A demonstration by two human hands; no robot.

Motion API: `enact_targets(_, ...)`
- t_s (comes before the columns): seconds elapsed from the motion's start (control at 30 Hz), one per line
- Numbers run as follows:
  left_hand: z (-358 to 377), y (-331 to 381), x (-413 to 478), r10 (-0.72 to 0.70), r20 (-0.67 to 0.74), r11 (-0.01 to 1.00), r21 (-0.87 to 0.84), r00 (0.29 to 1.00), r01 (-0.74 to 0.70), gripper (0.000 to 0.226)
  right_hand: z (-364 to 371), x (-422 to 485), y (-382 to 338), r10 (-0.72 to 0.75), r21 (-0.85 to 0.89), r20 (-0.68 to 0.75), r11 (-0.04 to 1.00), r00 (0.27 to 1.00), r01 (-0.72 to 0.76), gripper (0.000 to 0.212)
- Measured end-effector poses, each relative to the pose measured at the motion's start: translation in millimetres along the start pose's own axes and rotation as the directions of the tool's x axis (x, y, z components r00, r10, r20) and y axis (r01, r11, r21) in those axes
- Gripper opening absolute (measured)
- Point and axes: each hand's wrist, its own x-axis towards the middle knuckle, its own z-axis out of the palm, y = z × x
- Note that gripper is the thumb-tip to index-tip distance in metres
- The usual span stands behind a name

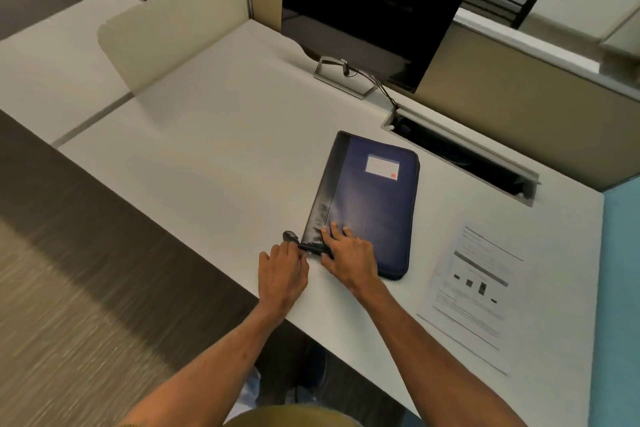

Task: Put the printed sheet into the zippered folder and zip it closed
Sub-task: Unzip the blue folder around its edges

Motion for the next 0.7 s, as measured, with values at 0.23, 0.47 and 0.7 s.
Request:
enact_targets(0.23,-8.4,-37.5,11.8,0.07,-0.054,0.997,0.029,0.996,-0.068,0.014,-4.1,2.6,5.7,-0.025,-0.042,0.022,0.999,0.999,0.026,0.063)
enact_targets(0.47,-11.5,-45.1,21.4,0.084,-0.023,0.996,-0.002,0.996,-0.084,0.018,1.5,0.4,0.5,0.017,0.03,-0.091,0.999,0.996,-0.014,0.062)
enact_targets(0.7,-24.3,-43.3,48.5,0.059,-0.088,0.996,-0.054,0.994,-0.064,0.025,3.5,-4.4,16.5,0.234,0.337,-0.315,0.934,0.92,-0.122,0.023)
